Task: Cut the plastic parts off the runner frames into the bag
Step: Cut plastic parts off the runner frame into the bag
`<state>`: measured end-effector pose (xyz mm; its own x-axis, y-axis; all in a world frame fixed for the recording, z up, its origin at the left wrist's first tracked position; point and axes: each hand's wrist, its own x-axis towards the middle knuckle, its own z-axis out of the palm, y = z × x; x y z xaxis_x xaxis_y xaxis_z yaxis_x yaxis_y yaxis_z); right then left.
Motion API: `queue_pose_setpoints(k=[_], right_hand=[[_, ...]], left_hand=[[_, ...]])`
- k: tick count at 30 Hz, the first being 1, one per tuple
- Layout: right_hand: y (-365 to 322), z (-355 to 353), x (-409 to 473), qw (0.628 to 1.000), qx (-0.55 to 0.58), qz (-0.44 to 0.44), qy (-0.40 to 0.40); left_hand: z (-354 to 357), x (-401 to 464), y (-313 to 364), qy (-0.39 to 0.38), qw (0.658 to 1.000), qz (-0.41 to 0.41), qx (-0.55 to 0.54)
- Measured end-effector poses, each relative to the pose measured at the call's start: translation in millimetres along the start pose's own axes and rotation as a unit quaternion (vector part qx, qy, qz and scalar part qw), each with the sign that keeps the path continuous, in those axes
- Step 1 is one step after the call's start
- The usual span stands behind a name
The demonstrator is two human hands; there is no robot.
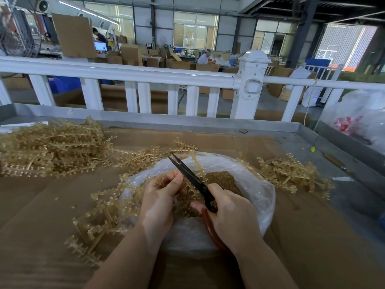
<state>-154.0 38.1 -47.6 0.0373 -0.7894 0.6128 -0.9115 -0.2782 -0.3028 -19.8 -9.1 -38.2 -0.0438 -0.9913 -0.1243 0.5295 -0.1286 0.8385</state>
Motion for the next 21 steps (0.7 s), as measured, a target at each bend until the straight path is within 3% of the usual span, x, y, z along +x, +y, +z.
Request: queue_pose_setpoints(k=[8,15,21], right_hand=[[3.3,3.0,1.3,1.000,-0.010,0.004,-0.012],[3.5,2.9,-0.1,1.000,-0.015,0.018,0.005],[4.5,1.6,-0.8,0.999,-0.004,0.028,0.018]], left_hand=[[0.0,0.9,-3.2,0.010,0.999,0.025,0.019],[-3.6,6.1,-2.3,-0.019,0.998,-0.009,-0.061],[-2.1,7.9,-7.4,0.005,0.995,0.043,-0.094]])
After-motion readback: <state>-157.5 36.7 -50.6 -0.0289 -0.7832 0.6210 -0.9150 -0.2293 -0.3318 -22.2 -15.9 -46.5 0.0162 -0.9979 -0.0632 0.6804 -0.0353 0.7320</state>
